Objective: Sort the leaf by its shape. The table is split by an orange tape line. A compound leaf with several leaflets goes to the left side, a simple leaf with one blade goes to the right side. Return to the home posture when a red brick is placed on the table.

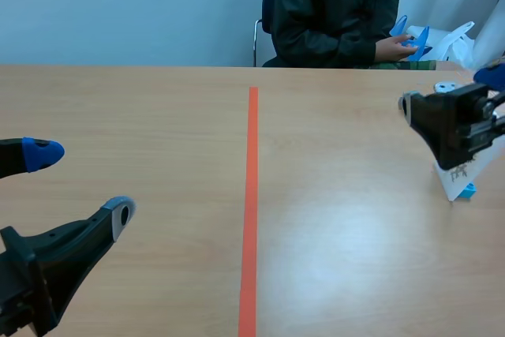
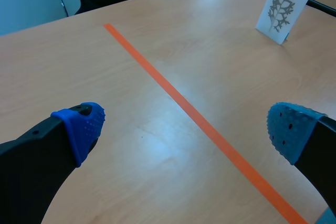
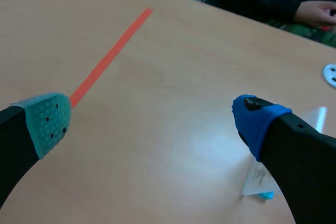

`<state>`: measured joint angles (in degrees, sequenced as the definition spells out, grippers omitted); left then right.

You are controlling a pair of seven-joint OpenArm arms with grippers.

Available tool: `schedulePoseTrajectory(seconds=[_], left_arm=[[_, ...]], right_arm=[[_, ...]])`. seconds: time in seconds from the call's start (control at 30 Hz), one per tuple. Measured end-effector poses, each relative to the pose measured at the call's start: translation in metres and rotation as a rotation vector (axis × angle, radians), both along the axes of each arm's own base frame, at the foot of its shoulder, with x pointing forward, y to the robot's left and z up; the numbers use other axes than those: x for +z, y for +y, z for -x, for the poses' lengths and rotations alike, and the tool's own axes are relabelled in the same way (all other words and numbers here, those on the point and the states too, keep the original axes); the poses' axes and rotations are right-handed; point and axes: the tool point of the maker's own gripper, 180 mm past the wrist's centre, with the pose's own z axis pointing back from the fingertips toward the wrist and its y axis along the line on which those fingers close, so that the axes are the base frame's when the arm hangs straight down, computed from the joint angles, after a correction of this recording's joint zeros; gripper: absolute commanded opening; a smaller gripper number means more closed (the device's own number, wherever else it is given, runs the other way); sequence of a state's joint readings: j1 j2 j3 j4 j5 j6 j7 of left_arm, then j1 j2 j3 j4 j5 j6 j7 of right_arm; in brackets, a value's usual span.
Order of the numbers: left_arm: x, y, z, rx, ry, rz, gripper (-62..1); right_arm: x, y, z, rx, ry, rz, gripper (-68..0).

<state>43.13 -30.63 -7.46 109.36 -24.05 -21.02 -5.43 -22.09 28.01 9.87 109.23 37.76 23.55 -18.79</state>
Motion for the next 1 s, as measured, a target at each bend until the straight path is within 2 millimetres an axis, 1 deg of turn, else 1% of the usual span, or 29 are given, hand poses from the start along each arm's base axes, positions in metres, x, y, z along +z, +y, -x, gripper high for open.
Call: schedulePoseTrajectory(seconds=[0.13,0.2,0.3,0.53,1.0], left_arm=[[0.0,0.0,0.0,0.0,0.0,0.0,1.4],[0.0,0.0,0.0,0.0,0.0,0.0,1.4],[0.0,0.0,0.0,0.0,0.0,0.0,1.4],[-0.001,0.0,0.0,0.0,0.006,-0.005,1.4],[-0.001,0.0,0.0,0.0,0.006,-0.005,1.4]], right_arm=[[-0.023,0.02,0.025,0.03,0.086,-0.046,-3.7],[-0.035,0.022,0.034,0.025,0.13,-0.061,-3.7],[-0.043,0.024,0.044,0.022,0.163,-0.068,-3.7],[-0.041,0.034,0.059,0.049,0.18,-0.069,-3.7],[-0.037,0.034,0.056,0.049,0.161,-0.071,-3.7]])
